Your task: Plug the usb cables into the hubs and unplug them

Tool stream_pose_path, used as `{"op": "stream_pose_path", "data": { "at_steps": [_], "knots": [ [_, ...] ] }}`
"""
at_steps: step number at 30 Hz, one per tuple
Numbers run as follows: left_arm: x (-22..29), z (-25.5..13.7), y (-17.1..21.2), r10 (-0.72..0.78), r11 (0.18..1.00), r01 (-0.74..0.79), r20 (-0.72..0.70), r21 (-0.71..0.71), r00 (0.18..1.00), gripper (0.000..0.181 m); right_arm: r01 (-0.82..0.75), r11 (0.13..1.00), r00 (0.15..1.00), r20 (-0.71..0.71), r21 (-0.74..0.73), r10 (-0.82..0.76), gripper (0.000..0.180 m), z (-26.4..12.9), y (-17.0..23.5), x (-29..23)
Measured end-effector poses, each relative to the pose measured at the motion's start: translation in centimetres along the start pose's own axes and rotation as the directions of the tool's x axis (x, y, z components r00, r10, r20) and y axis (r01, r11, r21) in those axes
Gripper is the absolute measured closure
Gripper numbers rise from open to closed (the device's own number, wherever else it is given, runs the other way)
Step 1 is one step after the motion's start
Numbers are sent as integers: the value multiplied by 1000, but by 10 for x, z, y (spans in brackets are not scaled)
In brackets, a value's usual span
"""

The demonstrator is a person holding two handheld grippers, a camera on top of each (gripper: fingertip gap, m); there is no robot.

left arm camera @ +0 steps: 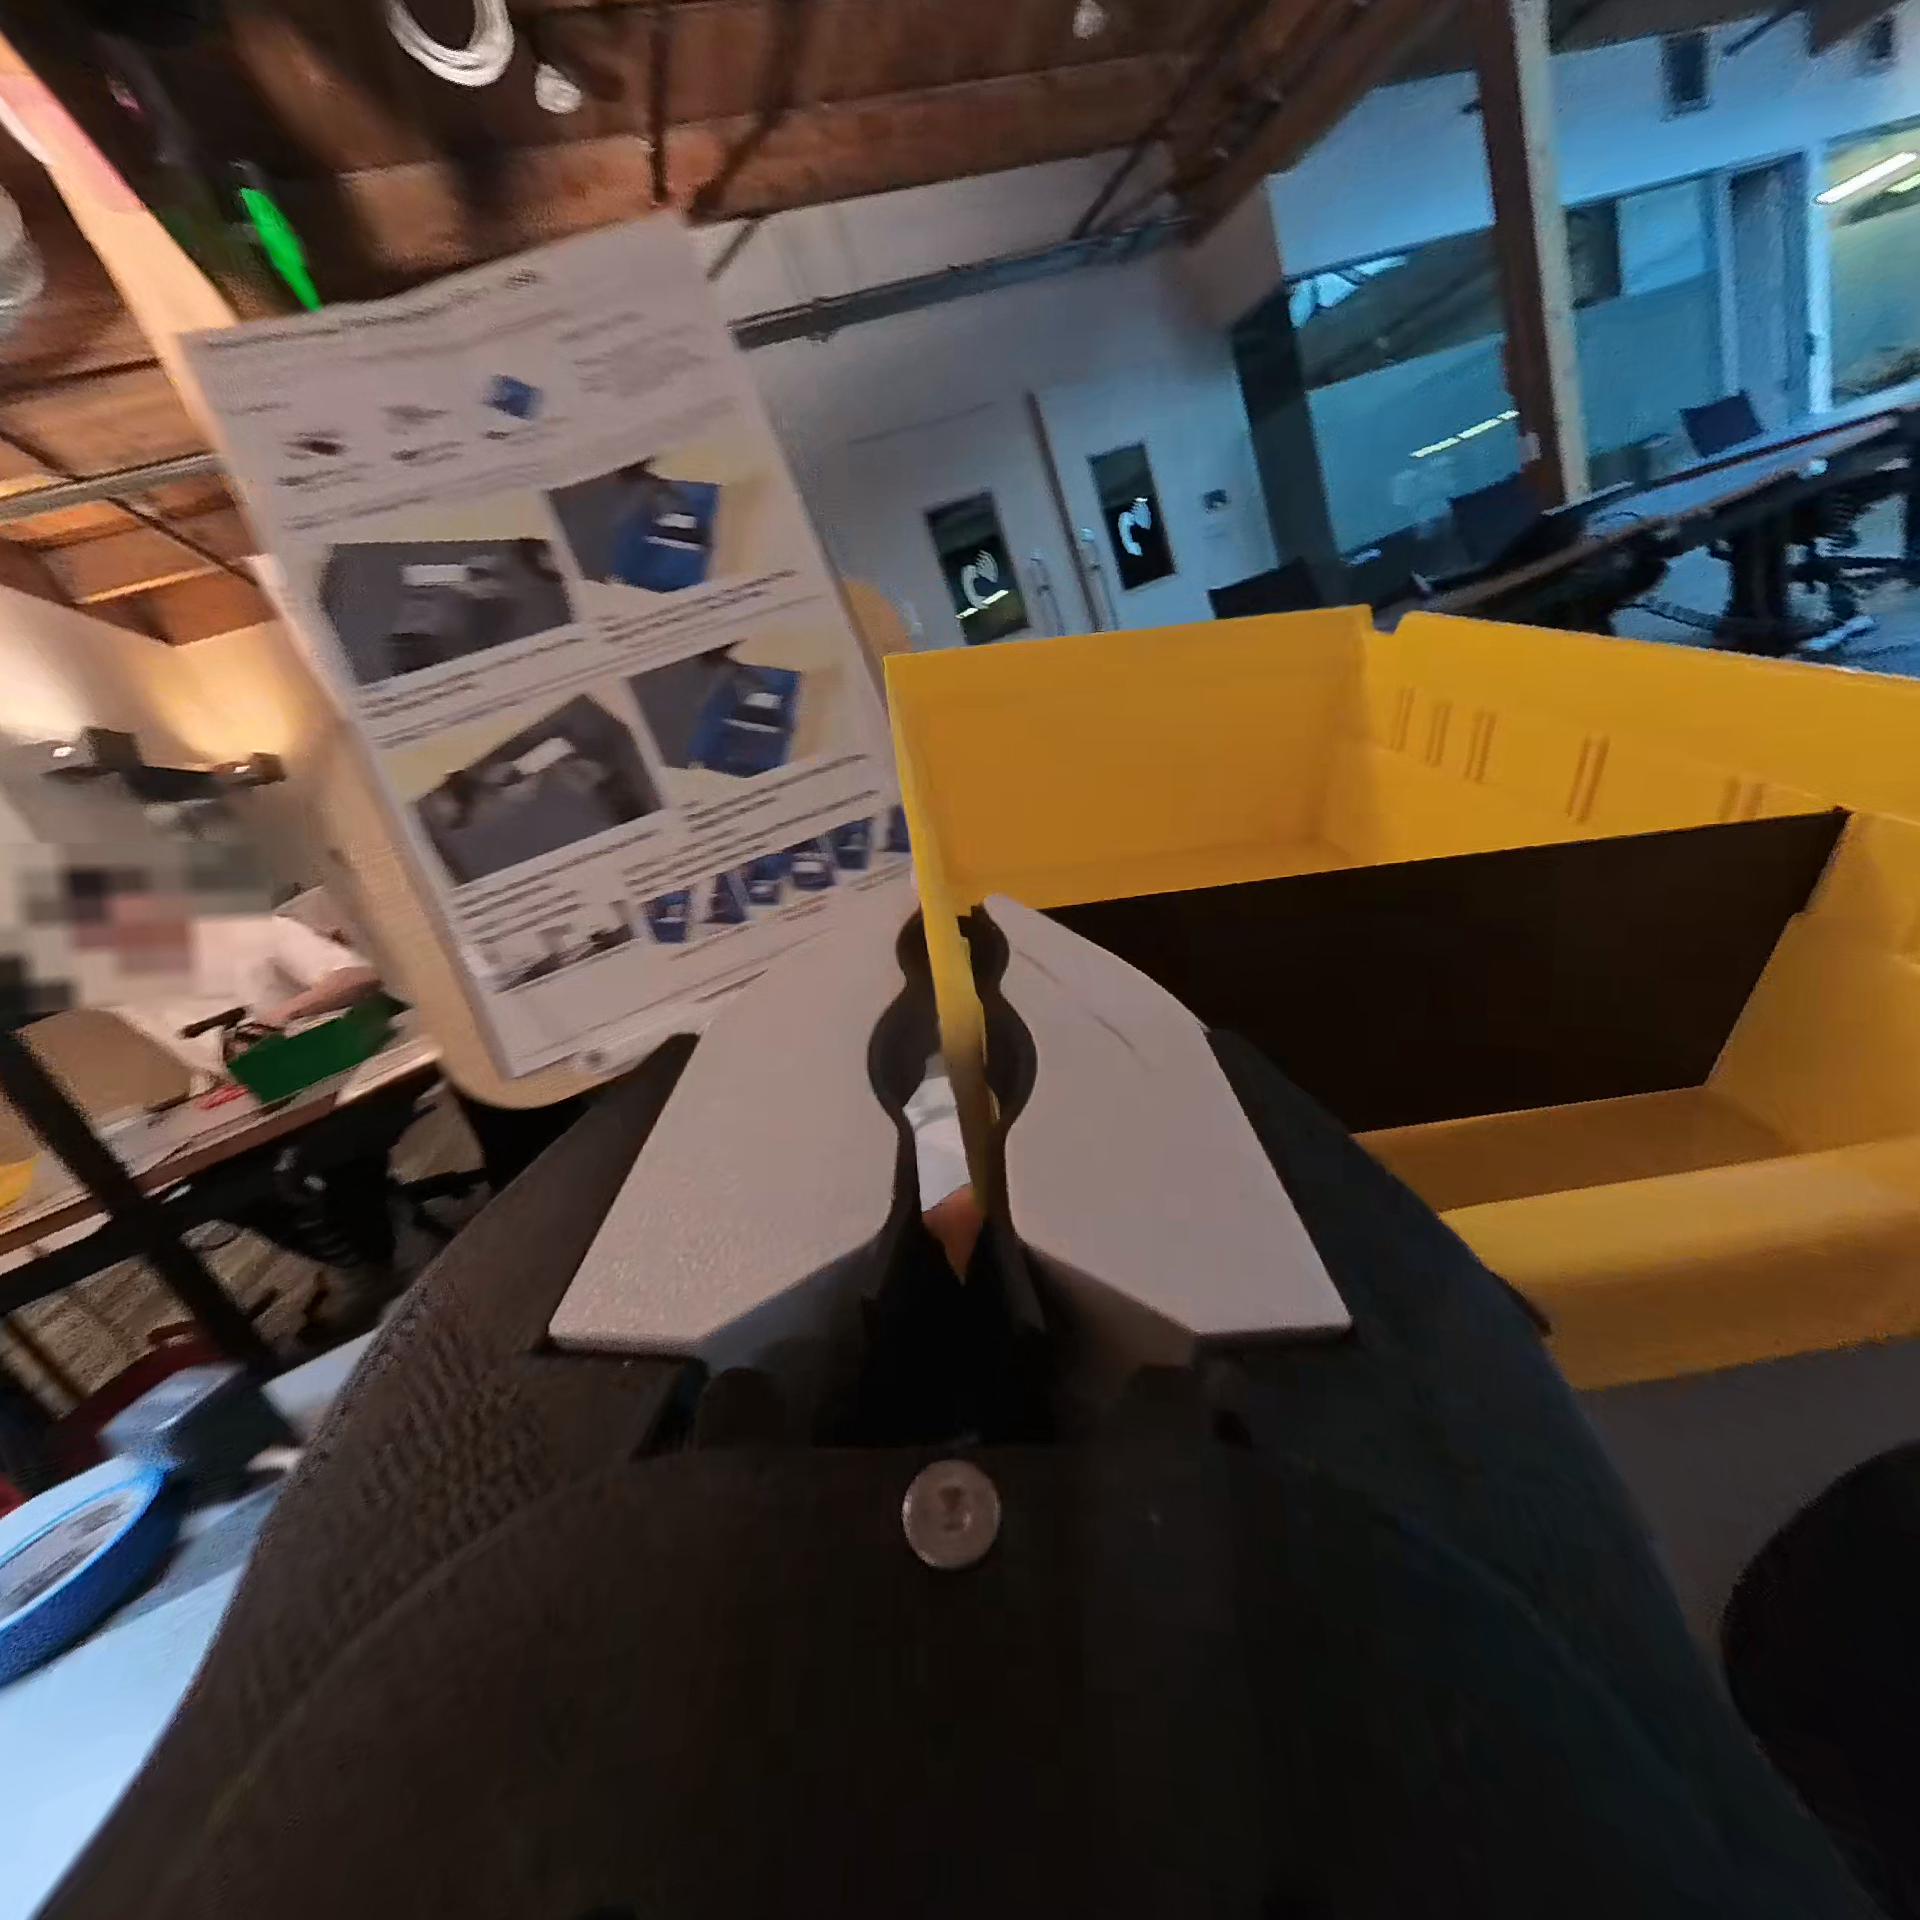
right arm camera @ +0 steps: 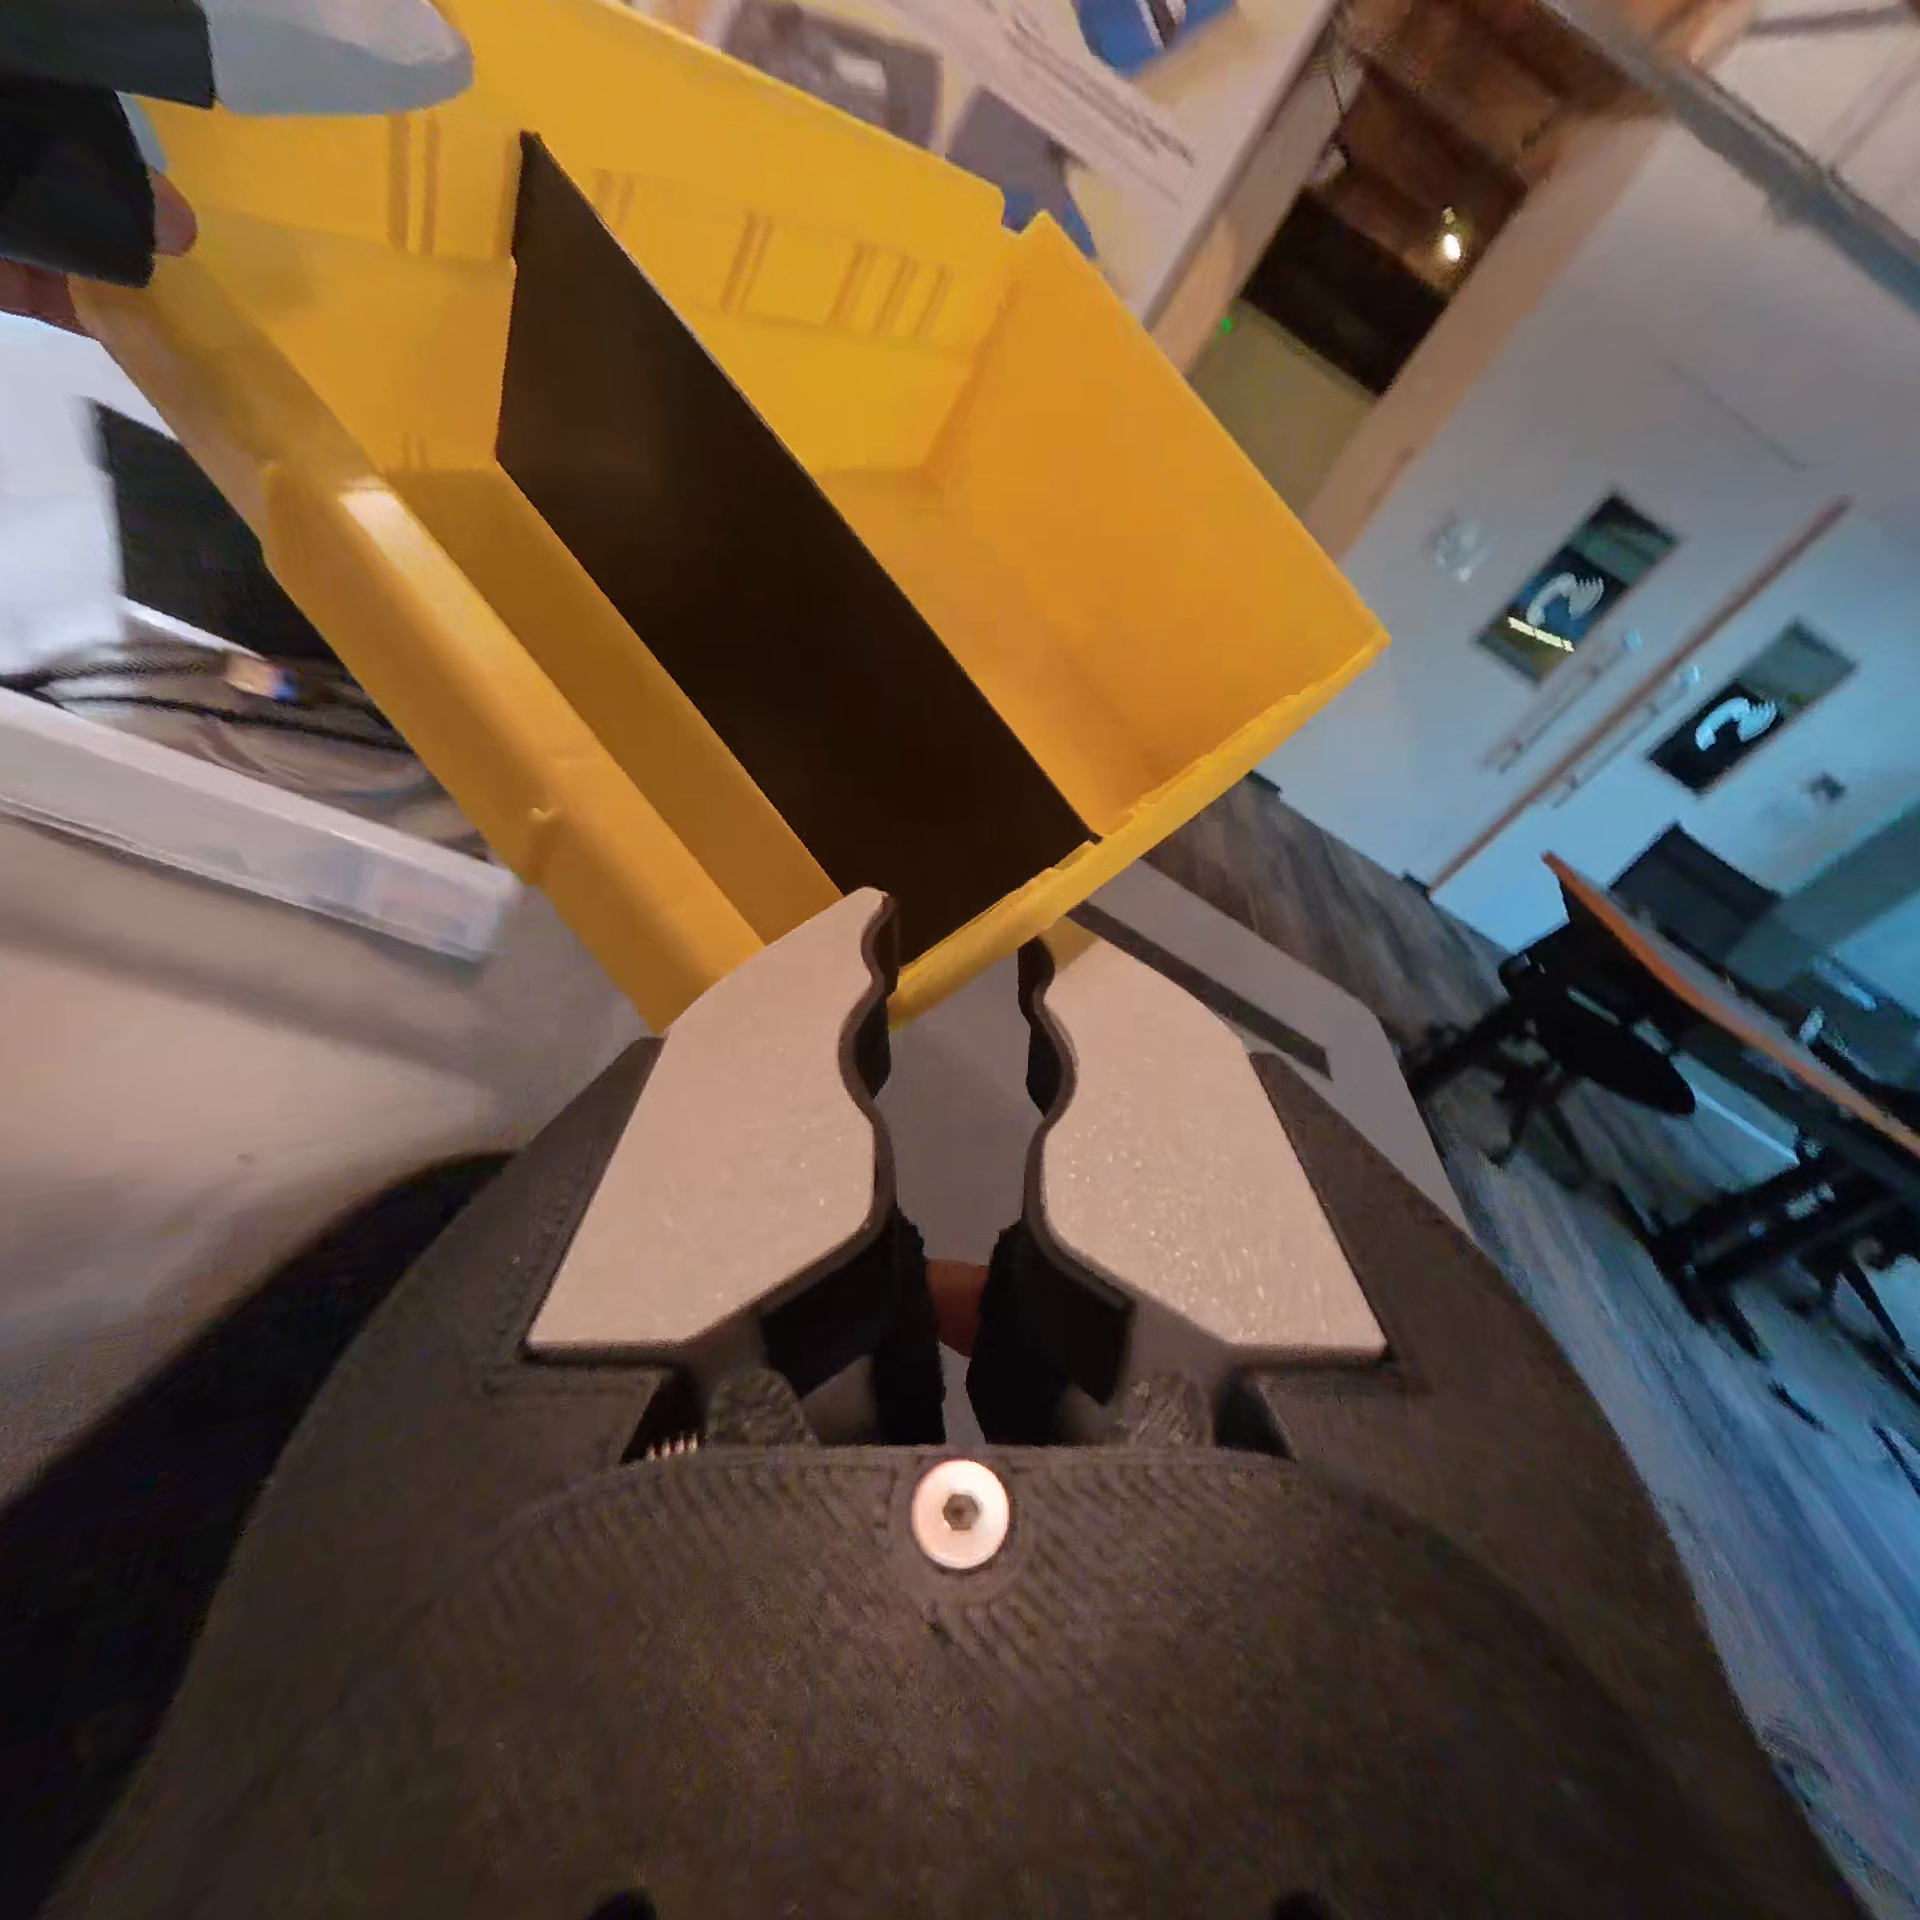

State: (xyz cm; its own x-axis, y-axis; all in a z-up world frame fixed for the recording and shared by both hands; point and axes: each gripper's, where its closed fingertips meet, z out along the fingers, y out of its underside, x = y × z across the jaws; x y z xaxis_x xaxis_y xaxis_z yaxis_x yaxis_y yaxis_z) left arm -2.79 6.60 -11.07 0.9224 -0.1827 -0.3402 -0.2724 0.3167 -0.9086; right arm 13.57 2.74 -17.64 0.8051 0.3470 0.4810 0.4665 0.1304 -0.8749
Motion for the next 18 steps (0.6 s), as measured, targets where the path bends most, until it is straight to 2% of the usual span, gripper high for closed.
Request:
{"op": "stream_pose_path", "data": {
  "at_steps": [5,10,13,18],
  "knots": [
    [75,48,26,-45,997,36,-138,-66,989,173,-70,990,995,-75,-123,61,158,-7,63,45],
    [124,68,56,-92,990,65,-232,-121,968,173,-127,963,990,-93,-238,107,158,-7,120,59],
    [139,67,71,-119,986,82,-258,-148,959,171,-125,950,989,-111,-285,97,159,-8,139,63],
    [156,63,78,-145,986,107,-346,-127,927,163,-135,950,983,-161,-283,92,159,-9,151,73]
  ]
}}
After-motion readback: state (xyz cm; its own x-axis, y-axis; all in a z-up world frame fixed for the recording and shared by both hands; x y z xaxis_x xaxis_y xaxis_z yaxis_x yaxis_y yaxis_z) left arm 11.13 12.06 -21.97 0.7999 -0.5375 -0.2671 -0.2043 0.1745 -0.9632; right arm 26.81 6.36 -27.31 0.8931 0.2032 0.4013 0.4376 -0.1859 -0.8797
